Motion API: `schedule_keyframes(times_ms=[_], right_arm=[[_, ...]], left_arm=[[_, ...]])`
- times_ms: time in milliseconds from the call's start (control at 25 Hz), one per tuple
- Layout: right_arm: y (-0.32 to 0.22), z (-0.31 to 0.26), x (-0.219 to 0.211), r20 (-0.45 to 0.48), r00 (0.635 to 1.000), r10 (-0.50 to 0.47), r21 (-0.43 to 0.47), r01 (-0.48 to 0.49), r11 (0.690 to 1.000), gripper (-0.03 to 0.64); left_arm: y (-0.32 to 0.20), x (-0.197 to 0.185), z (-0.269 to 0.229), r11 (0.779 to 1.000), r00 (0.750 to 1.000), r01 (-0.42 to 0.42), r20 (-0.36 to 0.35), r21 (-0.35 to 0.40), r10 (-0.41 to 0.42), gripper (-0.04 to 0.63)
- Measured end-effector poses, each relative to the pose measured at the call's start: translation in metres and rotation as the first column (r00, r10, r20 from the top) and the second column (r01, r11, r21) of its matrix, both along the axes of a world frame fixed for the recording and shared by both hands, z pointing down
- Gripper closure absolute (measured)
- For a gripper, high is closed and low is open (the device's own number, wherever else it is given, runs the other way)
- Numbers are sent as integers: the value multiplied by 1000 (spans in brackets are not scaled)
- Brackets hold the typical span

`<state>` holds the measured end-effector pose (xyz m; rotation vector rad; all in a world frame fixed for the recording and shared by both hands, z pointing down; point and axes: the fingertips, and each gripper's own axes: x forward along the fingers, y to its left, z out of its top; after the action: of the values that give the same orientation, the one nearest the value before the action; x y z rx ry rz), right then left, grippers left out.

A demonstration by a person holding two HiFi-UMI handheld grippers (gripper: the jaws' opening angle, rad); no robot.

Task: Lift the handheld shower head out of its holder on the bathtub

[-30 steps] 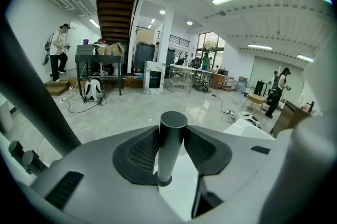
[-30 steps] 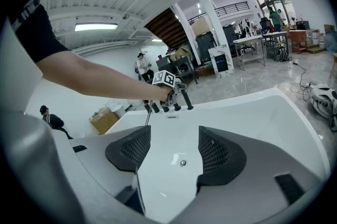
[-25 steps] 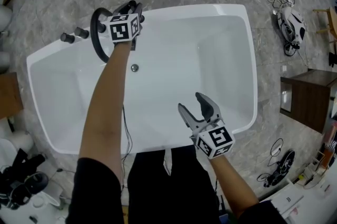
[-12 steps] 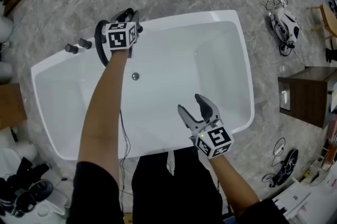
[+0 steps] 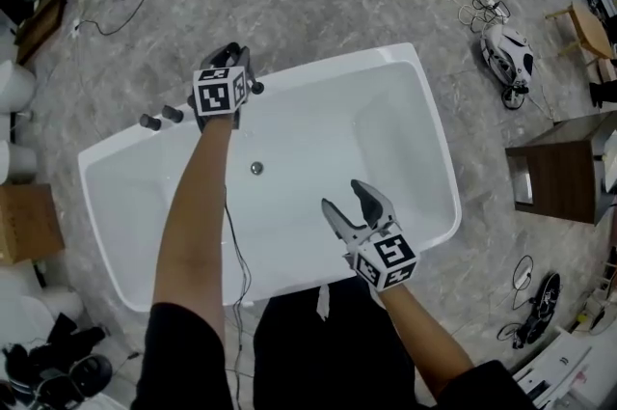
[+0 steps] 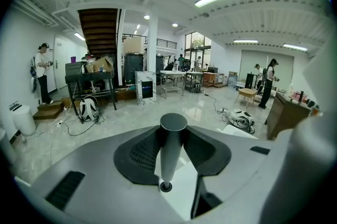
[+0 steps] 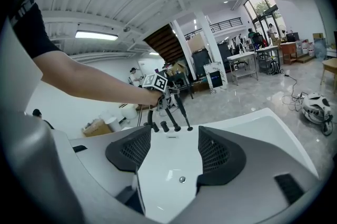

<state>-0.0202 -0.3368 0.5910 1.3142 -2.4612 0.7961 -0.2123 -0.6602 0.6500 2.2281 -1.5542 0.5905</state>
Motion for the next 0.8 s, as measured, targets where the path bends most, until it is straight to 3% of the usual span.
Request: schedule_keyframes(times_ms=[280, 560, 800], right_arm=[[9, -47, -6, -6, 1000, -1, 56, 1, 998, 367], [40, -92, -16, -11, 998, -63, 89, 63, 994, 367], [53, -123, -21, -8, 998, -60, 122, 61, 991, 367]], left_arm=[[8, -7, -68, 999, 1000, 19, -22, 48, -18, 466], [23, -25, -149, 994, 999, 39, -23, 104, -37, 466], [29, -32, -230, 983, 999, 27, -28, 182, -22, 466]])
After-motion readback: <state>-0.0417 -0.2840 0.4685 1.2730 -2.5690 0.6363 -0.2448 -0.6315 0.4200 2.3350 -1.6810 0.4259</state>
